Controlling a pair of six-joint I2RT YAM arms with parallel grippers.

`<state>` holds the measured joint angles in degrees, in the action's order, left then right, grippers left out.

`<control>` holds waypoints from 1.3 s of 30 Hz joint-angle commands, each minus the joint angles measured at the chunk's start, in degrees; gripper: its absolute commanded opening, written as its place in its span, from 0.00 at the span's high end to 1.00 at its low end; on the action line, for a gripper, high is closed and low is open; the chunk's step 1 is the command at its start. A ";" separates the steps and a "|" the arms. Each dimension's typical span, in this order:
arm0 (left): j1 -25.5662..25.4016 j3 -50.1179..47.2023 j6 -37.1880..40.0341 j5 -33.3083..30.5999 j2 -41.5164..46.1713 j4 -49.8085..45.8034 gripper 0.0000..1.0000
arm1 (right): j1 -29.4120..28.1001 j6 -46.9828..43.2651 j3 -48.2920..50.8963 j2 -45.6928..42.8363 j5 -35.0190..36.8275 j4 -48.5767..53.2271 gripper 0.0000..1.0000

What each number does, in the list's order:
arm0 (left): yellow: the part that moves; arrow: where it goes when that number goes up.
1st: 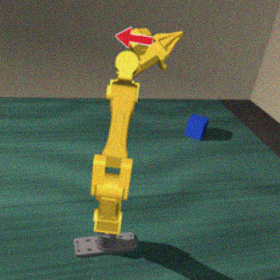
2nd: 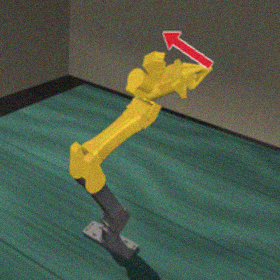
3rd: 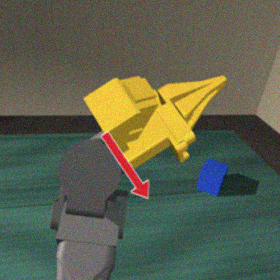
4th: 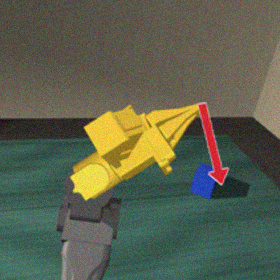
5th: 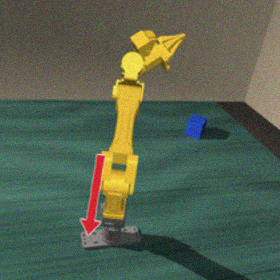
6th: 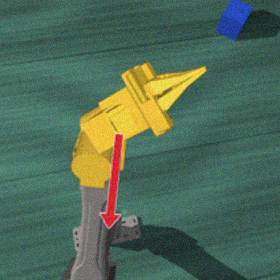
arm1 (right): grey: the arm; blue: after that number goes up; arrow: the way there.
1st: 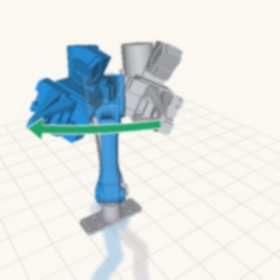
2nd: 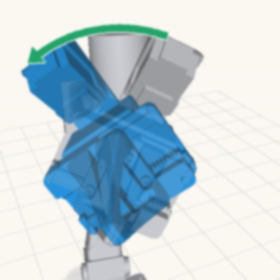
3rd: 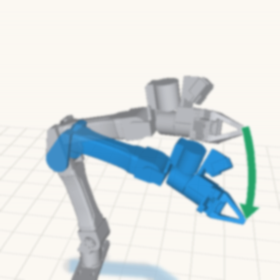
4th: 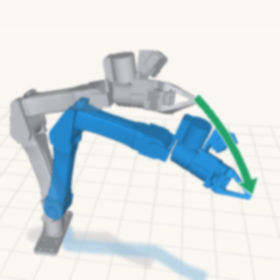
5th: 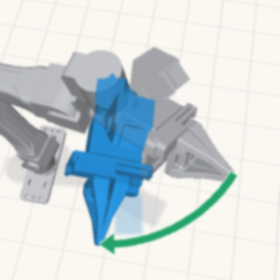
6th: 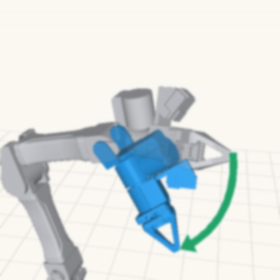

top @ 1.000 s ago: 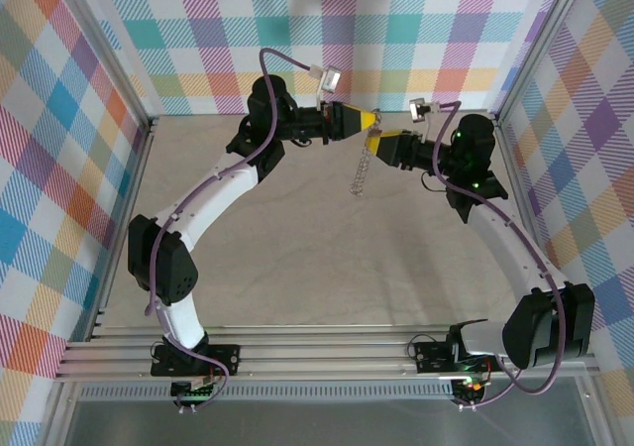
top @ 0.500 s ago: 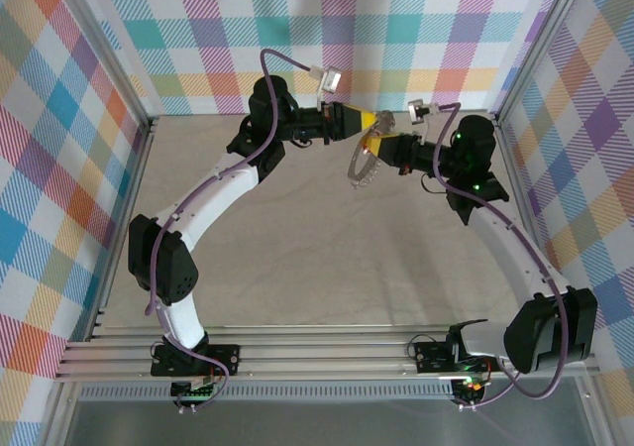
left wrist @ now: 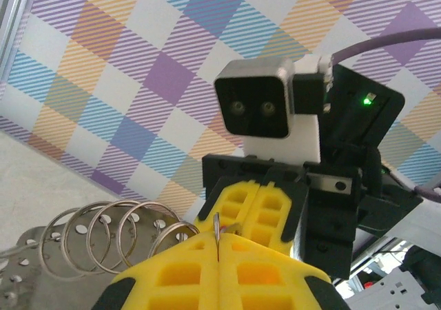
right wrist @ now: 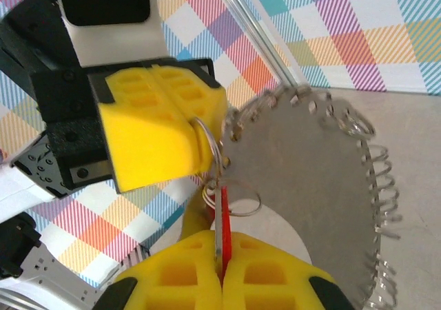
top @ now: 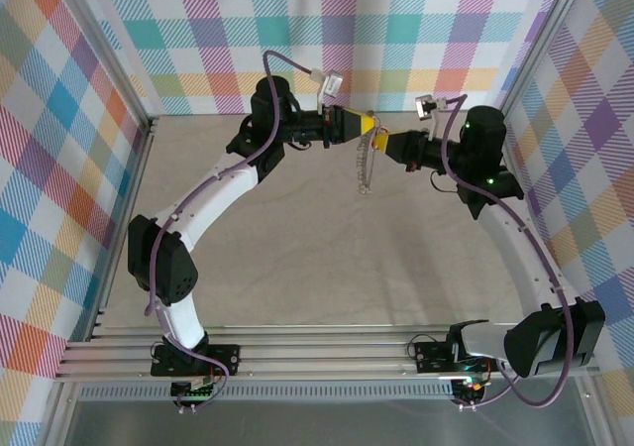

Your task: Put the keys on the keyring

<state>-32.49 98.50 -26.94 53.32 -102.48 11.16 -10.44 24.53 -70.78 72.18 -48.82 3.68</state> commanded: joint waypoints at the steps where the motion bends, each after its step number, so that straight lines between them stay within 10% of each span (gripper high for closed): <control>1: -0.18 0.51 1.80 0.79 3.12 0.32 1.00 | 0.50 -2.60 -3.13 0.45 -0.62 2.68 1.00; 39: -0.47 0.55 1.19 1.09 2.66 1.32 1.00 | 3.32 -3.29 -6.86 4.01 -6.40 5.04 1.00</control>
<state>-32.62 98.50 -25.52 53.47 -102.15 10.26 -7.40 20.78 -77.45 76.77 -53.63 10.35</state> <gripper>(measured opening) 0.049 0.051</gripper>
